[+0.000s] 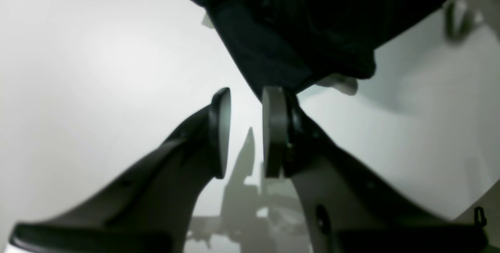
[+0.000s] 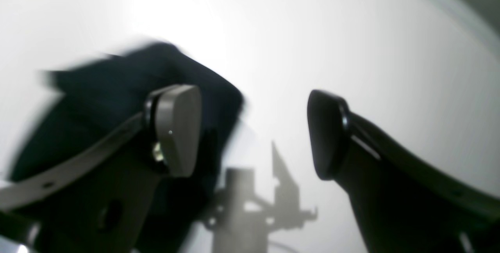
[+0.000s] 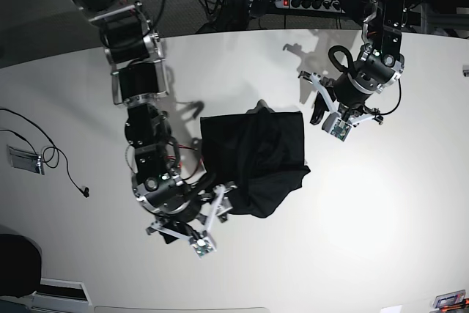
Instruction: Fold the T-shirt properly
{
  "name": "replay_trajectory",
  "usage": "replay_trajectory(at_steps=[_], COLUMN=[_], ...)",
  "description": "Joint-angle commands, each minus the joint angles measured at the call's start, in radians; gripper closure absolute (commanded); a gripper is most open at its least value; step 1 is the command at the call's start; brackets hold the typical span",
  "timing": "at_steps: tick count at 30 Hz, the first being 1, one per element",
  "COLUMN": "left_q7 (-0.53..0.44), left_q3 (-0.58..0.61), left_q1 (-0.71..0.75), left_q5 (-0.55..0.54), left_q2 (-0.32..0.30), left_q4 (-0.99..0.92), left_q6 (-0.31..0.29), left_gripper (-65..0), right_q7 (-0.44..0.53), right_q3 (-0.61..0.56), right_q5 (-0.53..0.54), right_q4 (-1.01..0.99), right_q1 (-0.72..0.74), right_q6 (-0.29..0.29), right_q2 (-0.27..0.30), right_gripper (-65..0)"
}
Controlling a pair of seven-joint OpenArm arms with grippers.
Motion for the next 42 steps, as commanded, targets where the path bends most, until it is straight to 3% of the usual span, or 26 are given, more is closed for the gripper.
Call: replay_trajectory(at_steps=[1,6,13,24,30,33,37,42], left_q7=[-0.021,-0.021,-0.021,-0.021,-0.021,-0.021,-0.016,-0.015], left_q3=[-0.008,-0.008,-0.008,-0.009,-0.009,-0.009,-0.009,-0.009], left_q1=[-0.007,-0.009,-0.009,-0.007,-0.012,-0.012,-0.009,-0.010], left_q5=[-0.004,-0.006,-0.006,-0.006,-0.006,-0.006,-0.006,-0.006], left_q2=[-0.008,-0.010,-0.010,-0.013,-0.013,-0.014,-0.014,-0.014], left_q4=[0.021,0.021,0.021,0.021,0.021,0.021,0.021,0.021], left_q6=[0.001,0.001,0.001,0.001,0.001,0.001,0.001,0.001], left_gripper=[-14.5,-14.5,-14.5,-14.5,-14.5,-14.5,-14.5,-14.5], right_q7=[0.043,0.084,0.279,0.132,0.196,0.252,0.296,0.298], right_q3=[0.015,0.015,-0.028,-0.083,-0.168,-0.183,-0.286,-0.321], right_q5=[0.015,0.015,0.012,0.012,0.012,0.015,0.019,0.204], right_q4=[0.007,-0.067,-0.378,-0.219,-0.325,-0.389,-0.455,-0.451], right_q1=[0.036,-0.004,-0.014,-0.022,-0.022,-0.022,-0.045,0.001], right_q6=[0.001,0.001,0.001,0.001,0.000,-0.054,-0.103,-0.106], right_q2=[0.013,0.030,-0.035,-0.141,-0.150,-0.160,-0.162,-0.165], right_gripper=[-41.4,-41.4,-41.4,-41.3,-41.3,-41.3,-41.3,-41.3])
